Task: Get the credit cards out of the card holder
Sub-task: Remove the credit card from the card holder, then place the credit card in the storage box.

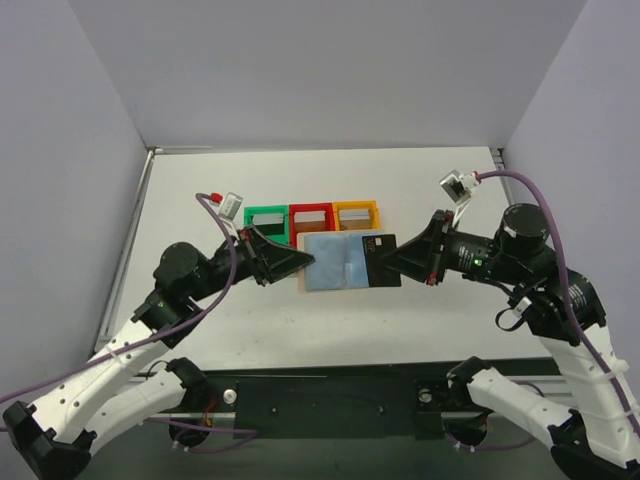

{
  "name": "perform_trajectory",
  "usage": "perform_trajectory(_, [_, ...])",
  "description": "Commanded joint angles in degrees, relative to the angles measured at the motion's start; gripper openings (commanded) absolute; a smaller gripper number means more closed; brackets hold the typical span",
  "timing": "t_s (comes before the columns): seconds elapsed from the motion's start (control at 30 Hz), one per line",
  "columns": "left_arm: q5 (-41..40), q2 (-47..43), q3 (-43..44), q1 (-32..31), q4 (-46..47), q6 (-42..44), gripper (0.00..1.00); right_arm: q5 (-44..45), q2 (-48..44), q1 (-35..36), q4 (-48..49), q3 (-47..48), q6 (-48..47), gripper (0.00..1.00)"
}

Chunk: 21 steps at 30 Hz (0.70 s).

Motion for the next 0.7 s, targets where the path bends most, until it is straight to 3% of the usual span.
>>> perform_trajectory(0.0, [-1.1, -0.3, -0.2, 0.2, -2.8, 2.9, 0.00, 4.0, 3.3, 1.2, -9.1, 5.6, -8.9, 0.00])
perform_trajectory(0.17, [-3.8, -0.6, 1.0, 0.2, -9.7, 7.0, 0.00, 20.6, 8.1, 13.0, -20.2, 15.4, -20.7, 0.00])
perform_trajectory(0.3, [-4.4, -2.2, -0.3, 0.3, -11.9, 7.6, 0.00, 30.4, 12.3, 17.2, -28.1, 19.9, -25.5, 0.00])
perform_trajectory(0.4, [-5.3, -4.8, -1.8, 0.2, -11.8, 8.2, 0.00, 38.1, 13.7, 20.2, -29.7, 20.4, -29.3, 0.00])
perform_trajectory(0.67, [-13.7, -10.7, -1.6, 0.4, -27.9, 11.5, 0.00, 52.4, 19.4, 29.3, -29.2, 18.3, -42.2, 0.00])
